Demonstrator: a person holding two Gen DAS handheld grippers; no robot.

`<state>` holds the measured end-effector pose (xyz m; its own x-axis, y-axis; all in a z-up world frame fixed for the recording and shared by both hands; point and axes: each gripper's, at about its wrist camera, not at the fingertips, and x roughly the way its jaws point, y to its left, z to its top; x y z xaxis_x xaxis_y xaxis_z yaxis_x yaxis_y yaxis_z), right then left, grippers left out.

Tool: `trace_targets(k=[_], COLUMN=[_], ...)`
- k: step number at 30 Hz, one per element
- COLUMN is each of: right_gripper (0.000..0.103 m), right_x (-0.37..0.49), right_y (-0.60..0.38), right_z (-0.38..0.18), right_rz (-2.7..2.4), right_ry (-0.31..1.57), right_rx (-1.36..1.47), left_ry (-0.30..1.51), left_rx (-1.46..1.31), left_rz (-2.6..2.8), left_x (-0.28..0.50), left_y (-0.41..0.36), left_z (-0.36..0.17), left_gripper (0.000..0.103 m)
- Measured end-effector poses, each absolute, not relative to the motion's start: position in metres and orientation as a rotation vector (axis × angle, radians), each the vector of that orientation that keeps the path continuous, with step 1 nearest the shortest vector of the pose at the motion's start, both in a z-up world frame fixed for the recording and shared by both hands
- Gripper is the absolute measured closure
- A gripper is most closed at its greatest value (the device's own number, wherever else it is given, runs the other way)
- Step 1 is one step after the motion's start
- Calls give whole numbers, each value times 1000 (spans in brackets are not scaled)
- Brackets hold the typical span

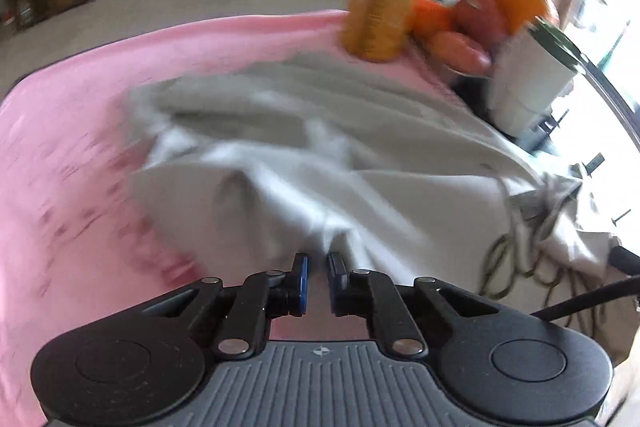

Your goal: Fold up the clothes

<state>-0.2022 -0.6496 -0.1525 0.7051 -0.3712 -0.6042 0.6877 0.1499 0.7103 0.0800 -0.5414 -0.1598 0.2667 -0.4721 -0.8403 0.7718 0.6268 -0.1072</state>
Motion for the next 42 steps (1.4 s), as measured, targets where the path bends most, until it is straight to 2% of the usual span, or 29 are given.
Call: trace_targets(k=[5, 8, 12, 14, 16, 19, 24, 29, 32, 39, 42], right_gripper=[94, 94, 94, 94, 94, 94, 94, 94, 94, 94, 93], right_x=[-198, -199, -200, -200, -199, -199, -200, -201, -200, -199, -199], right_y=[-651, -651, -650, -649, -648, -648, -647, -649, -649, -649, -648], right_z=[-155, -156, -155, -154, -153, -153, -154, -157, -156, -157, -157], right_rz=[-783, -781, -772, -764, -759, -756, -755, -750, -744, -745, -745], right_ry=[336, 340, 336, 334, 335, 334, 336, 335, 336, 336, 336], right_rx=[1190, 1188, 1192, 1192, 1190, 1194, 1199, 1214, 1212, 1214, 1213], left_ry=[1017, 1000, 884, 823, 824, 924, 1169, 1202, 1228, 1227, 1247], left_rx=[503, 486, 418, 361, 297, 170, -34, -142, -207, -269, -289], left_rz=[-870, -861, -904, -914, -914, -872, -828, -811, -798, -830, -844], left_x=[72, 72, 61, 58, 60, 72, 92, 102, 107, 108, 108], left_y=[-596, -590, -548, -519, -496, -470, -463, -468, -467, -471, -470], left_z=[-185, -182, -144, -125, -119, -136, -194, -213, -221, -220, -221], left_gripper=[94, 92, 68, 62, 62, 65, 78, 77, 73, 48, 53])
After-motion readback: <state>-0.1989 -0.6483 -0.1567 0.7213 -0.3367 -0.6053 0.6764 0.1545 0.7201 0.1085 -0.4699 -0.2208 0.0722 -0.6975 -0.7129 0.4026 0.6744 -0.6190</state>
